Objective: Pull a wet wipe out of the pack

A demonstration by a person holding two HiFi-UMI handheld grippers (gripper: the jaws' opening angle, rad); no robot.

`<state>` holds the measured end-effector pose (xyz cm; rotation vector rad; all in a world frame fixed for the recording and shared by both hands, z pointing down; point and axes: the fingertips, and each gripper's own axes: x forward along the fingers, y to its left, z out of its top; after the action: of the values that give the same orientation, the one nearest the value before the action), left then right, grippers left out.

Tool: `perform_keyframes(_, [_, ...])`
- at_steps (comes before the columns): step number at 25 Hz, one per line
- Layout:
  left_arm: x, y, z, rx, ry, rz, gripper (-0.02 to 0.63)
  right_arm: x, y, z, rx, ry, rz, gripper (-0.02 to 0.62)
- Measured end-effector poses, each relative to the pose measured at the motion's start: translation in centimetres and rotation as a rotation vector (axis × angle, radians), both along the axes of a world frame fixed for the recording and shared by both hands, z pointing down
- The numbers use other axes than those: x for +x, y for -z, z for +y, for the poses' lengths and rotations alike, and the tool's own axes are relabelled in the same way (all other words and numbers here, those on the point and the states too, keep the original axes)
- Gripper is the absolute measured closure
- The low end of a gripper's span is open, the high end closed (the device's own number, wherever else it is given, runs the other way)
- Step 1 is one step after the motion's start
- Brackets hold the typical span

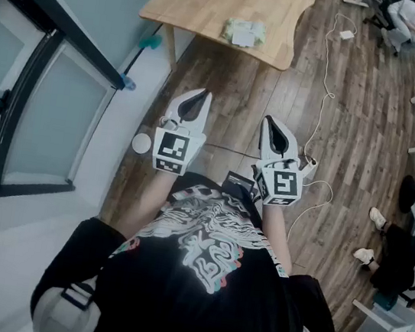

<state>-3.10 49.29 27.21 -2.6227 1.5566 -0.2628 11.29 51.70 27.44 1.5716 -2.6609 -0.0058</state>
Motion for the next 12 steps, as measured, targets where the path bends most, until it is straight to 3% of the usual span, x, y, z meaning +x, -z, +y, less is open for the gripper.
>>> perform_keyframes(9, [0.6, 0.0, -1.0, -0.003, -0.005, 0.003, 0.62, 0.8, -0.3, -0.7, 0.027, 0.02, -0.003, 0.597])
perform_keyframes(12, [1.4, -0.1, -1.1, -0.008, -0.064, 0.025, 0.62, 1.3, -0.7, -1.4, 0.026, -0.002, -0.014, 0.597])
